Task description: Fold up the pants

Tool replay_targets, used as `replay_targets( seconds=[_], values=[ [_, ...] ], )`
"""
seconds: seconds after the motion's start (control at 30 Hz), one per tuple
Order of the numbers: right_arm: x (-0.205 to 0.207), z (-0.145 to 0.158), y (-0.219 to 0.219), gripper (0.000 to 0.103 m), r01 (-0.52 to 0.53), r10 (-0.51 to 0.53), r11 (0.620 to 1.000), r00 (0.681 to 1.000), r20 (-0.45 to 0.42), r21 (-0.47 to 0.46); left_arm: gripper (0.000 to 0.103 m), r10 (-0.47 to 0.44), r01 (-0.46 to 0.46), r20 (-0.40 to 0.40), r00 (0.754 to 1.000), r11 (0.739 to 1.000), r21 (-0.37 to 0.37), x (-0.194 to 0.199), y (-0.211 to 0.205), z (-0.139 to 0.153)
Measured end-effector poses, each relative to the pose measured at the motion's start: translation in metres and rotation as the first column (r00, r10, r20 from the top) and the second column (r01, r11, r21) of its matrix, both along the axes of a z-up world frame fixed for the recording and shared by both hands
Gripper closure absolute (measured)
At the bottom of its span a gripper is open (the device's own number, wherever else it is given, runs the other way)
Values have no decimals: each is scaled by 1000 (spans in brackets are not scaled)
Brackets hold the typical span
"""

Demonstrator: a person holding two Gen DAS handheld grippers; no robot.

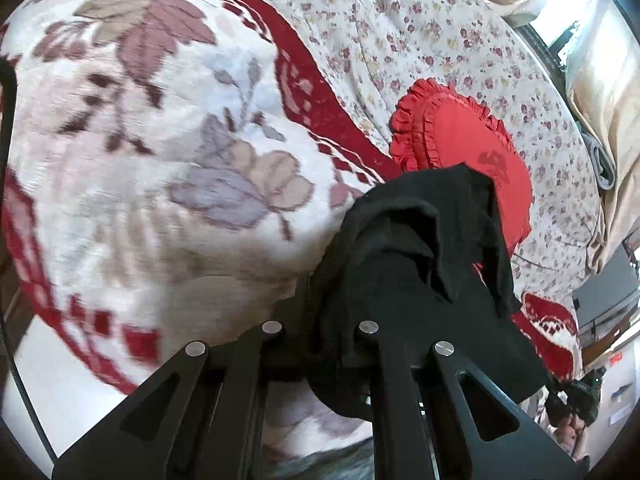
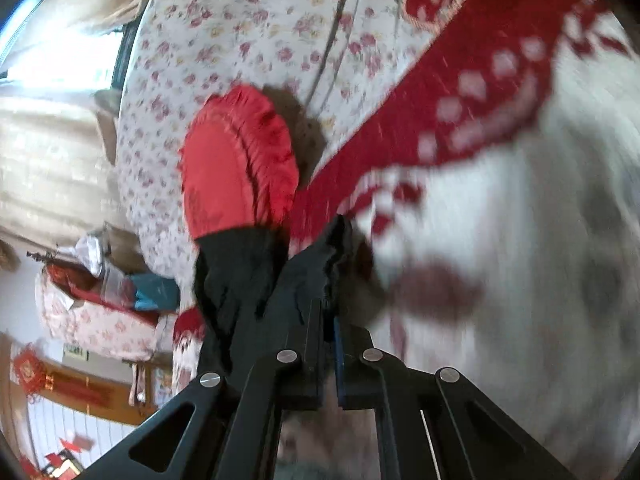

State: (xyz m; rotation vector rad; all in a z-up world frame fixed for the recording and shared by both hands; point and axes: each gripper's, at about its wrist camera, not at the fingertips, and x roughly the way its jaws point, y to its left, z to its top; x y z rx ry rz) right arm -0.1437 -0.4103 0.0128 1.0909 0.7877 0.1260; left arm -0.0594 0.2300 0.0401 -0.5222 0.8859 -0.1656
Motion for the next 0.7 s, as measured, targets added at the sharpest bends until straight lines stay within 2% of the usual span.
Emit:
replay_targets(
  seconds=[0.13, 0.2, 0.27, 0.33, 0.4, 0.47, 0.5, 0.57, 0.6, 0.63, 0.67, 0.7],
  values=[
    [-34, -12, 27, 100, -47, 48, 998, 999, -20, 50, 96, 27, -27, -8, 1000, 999, 40, -9, 26, -3],
    [-40, -26, 39, 100, -67, 69, 997, 997, -37, 44, 96, 15, -13, -27, 1000, 997, 79, -4, 28, -13],
    [-43, -38, 38, 99, -27, 29, 999, 995, -92, 18, 92, -19, 30, -75, 997, 988, 152, 5, 22, -25],
    [-45, -38, 27, 99, 45, -50, 998, 993, -110, -51, 81, -29, 45, -74, 997, 971, 235, 6, 18, -25],
    [-40, -20, 15, 99, 106, -118, 985, 989, -84, -139, 65, -13, 31, -69, 998, 960, 277, 6, 19, -21],
    [-26, 6, 15, 95, 122, -137, 962, 989, -47, -246, 58, 10, 8, -61, 998, 958, 287, 6, 26, -18],
    [-15, 20, 19, 93, 107, -115, 956, 993, -13, -274, 57, 17, -1, -52, 998, 958, 286, 5, 29, -15],
    [21, 44, 41, 74, 7, 8, 949, 999, 47, -315, 56, 24, -10, -41, 999, 955, 297, 5, 28, -9],
    [37, 51, 55, 71, -52, 77, 939, 995, 61, -340, 56, 25, -17, -21, 999, 946, 325, 3, 23, -4],
    [57, 58, 74, 69, -126, 166, 912, 984, 70, -391, 56, 22, -20, -1, 1000, 935, 355, 1, 18, 0],
    [75, 62, 98, 69, -201, 259, 857, 964, 61, -474, 56, 14, -22, 24, 1000, 919, 394, -1, 12, 5],
    [93, 64, 126, 69, -285, 366, 765, 930, 25, -577, 56, 5, -23, 45, 999, 904, 428, -3, 7, 9]
  ],
)
